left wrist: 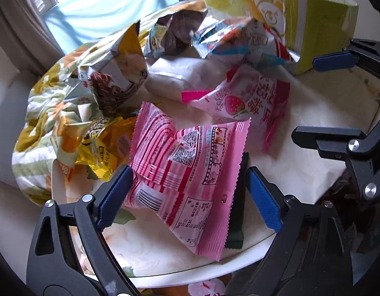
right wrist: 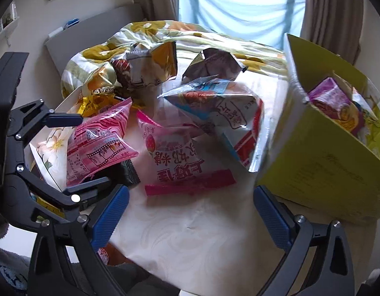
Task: Organize snacks
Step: 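Grasp a pink wafer pack with the left tool while the right grasps a pink strawberry pack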
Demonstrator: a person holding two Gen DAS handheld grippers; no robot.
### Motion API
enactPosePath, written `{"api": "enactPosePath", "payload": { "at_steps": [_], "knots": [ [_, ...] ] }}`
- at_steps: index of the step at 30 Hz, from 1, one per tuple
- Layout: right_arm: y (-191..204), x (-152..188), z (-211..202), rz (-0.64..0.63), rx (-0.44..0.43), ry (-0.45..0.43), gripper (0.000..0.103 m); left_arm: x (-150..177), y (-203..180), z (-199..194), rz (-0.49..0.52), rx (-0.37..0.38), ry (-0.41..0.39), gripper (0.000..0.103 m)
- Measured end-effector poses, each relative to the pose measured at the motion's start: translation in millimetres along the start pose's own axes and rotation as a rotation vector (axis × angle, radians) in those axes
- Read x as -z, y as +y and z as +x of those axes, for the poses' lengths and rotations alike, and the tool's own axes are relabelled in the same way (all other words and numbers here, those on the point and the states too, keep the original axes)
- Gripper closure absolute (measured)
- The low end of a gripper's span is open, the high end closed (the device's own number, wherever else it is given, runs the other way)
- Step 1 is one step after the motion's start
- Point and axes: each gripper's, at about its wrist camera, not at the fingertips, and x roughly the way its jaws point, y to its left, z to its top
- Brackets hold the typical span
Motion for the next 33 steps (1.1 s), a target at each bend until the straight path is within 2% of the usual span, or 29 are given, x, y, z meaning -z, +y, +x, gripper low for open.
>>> {"api": "enactPosePath", "payload": {
  "at_steps": [2,4,6,8,12,15,20,27,33],
  "knots": [
    [2.8,-0.3,5.9,-0.019,-0.01,0.007,0.007,-1.5,1.6,3.7,-0.014,-0.001,0.007,0.012],
    [5.7,-0.8,9.9,-0.029,-0.023,0.011,0.012,-2.9,4.3,6.4,-0.032,-0.003,0.012,0.017],
    [6.5,-2.3,14.4,-0.038,-0.035,0.018,0.014,-4.0,9.7,10.8,-0.046,-0.024,0.028,0.028],
    [8.6,-5.7,19.1,-0.046,-0.045,0.019,0.017,-3.2,16.2,14.4,-0.06,-0.032,0.039,0.032],
    [12.4,-12.5,28.3,-0.052,-0.055,0.014,0.018,-4.9,18.4,17.8,-0.061,-0.021,0.04,0.033],
    [15.1,-18.7,36.7,-0.06,-0.055,0.024,0.023,-2.3,18.6,16.0,-0.049,-0.028,0.044,0.035],
    [15.7,-27.2,49.7,-0.056,-0.036,0.048,0.025,5.3,31.8,5.7,-0.117,0.019,0.041,0.038],
    [19.3,-32.8,63.2,-0.063,-0.031,0.076,0.029,11.0,38.9,1.8,-0.131,0.031,0.052,0.039],
    [30.9,-32.8,59.9,-0.081,-0.032,0.076,0.054,13.0,40.5,0.4,-0.138,0.04,0.058,0.039]
  ]
}}
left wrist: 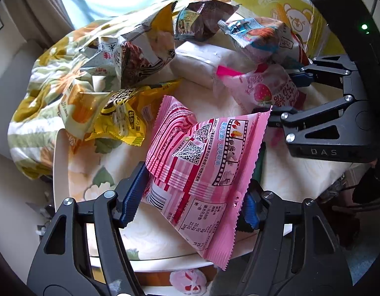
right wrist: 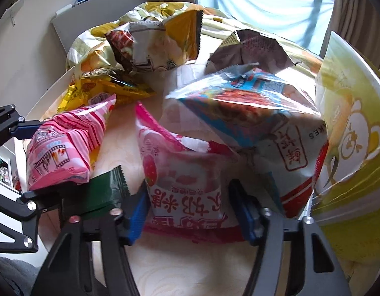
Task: Organize snacks
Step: 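Grasp a pink wafer pack with the left tool while the right grasps a pink strawberry pack, then lower both pink packs into the box and open both tools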
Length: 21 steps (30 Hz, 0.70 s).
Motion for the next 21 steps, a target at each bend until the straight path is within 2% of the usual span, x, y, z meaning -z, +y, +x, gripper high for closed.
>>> {"api": "enactPosePath", "payload": {
  "at_steps": [1,4,14,21],
  "knots": [
    [1.6,-2.0,-1.5,-0.001,-0.001,-0.002,0.06,1.1,-2.4,-3.2,-0.004,0.001,0.0,0.039],
    [8.1,-4.4,-7.9,0.002,-0.004,-0.005,0.065,2.5,-0.5,-8.6,0.0,0.006,-0.009,0.039],
    [30.8,3.6,-42.6,0.05,0.011,-0.024,0.066,7.6,-0.8,-44.5,0.049,0.038,-0.063,0.039],
    [24.6,-3.6,-93.2,0.163,0.067,-0.086,0.067,-4.2,-1.8,-88.8,0.095,0.102,-0.169,0.039]
  ]
}}
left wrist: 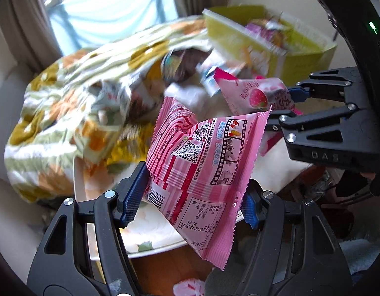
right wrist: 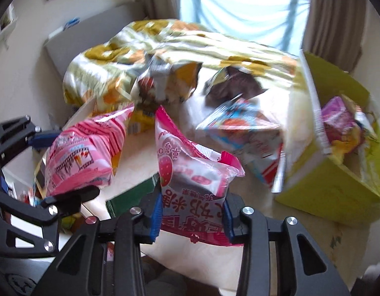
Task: Organize snacks
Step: 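Lower both pink packs into the box and open both tools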
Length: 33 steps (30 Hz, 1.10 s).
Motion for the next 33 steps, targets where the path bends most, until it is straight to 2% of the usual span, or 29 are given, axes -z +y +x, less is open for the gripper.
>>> {"api": "enactPosePath", "payload": {
  "at_steps": [7,10,14,18,23,28,33],
  "knots": [
    [-31.1,-29.1,-67.0,0.128,0.108,-0.1,0.067,-48.5,-6.2,-35.3,0.048,0.075,-0.148,0.039],
    [-52.5,-35.6,-94.7,0.177,0.143,-0.14,0.067,-78.0,-15.4,-42.8,0.089,0.076,-0.208,0.039],
    [-91.3,-41.2,-121.0,0.221,0.199,-0.168,0.067,-118.7,-32.5,-43.6,0.103,0.094,-0.249,0.039],
    [-132.6,-42.9,-134.1,0.255,0.217,-0.178,0.067,-162.6,-69.8,-32.9,0.143,0.072,-0.282,0.039],
    [-187.3,-44.7,-139.3,0.263,0.23,-0.166,0.067,-210.5,-122.3,-5.6,0.171,0.084,-0.263,0.039],
    [-237.2,-38.5,-137.4,0.287,0.204,-0.151,0.067,-247.0,-168.4,43.5,0.185,0.069,-0.186,0.039],
    [-276.7,-36.9,-125.5,0.281,0.159,-0.107,0.067,-266.6,-192.4,88.3,0.167,0.034,-0.099,0.039]
  ]
}}
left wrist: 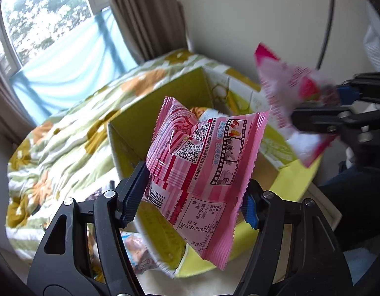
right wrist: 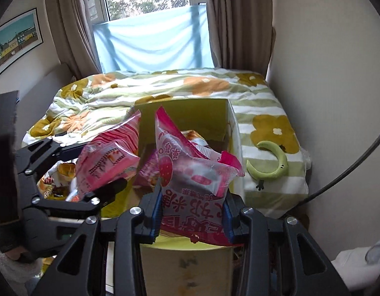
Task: Organize snacks
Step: 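Lower both pink packs into the box and open both tools, then withdraw both tools from the box back toward the table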
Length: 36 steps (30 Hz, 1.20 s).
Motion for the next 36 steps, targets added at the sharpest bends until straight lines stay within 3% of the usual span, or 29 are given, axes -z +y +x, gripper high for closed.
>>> {"api": "enactPosePath", "payload": {
  "at_steps": [2,4,5,6,13,19,27,29,30,32,33,36],
  "knots": [
    [-9.9,-1.0,5.5,-0.007,-0.018,0.012,0.066,-2.3,0.1,12.6,-0.035,0.01,0.038,0.037],
    [-15.8,-2.1,12.3,-0.016,-0.032,0.025,0.066,-4.4,4.5,21.0,-0.054,0.019,0.066,0.028],
    [-18.8,-3.8,16.0,-0.016,-0.041,0.029,0.066,-4.7,4.8,23.4,-0.057,0.003,0.074,0.009],
    [-20.9,-3.4,18.7,-0.014,-0.052,0.034,0.067,-5.2,7.4,23.6,-0.055,-0.022,0.071,0.001],
    [-23.0,-5.0,27.0,0.006,-0.089,0.039,0.067,11.1,19.9,10.1,-0.067,-0.046,0.08,0.001],
    [-9.3,-9.6,28.9,-0.026,-0.096,0.05,0.066,31.5,39.5,-9.2,-0.141,-0.065,0.079,0.001],
    [5.3,-10.1,60.3,-0.042,-0.099,0.136,0.066,44.3,54.2,-12.6,-0.191,-0.082,0.098,0.001],
    [6.1,-9.9,64.2,-0.048,-0.089,0.139,0.062,46.1,56.4,-14.8,-0.198,-0.088,0.096,0.001],
    [6.5,-10.3,64.9,-0.051,-0.093,0.135,0.055,47.1,57.1,-15.7,-0.2,-0.095,0.094,0.001],
    [6.6,-10.0,62.7,-0.054,-0.107,0.112,0.024,49.4,57.0,-16.0,-0.194,-0.117,0.093,0.001],
    [5.9,-9.6,60.6,-0.051,-0.108,0.093,0.001,50.9,56.0,-14.5,-0.192,-0.12,0.1,0.001],
    [1.7,-5.3,55.8,-0.029,-0.121,0.068,0.0,55.3,53.2,-13.2,-0.207,-0.099,0.105,0.001]
  ]
}}
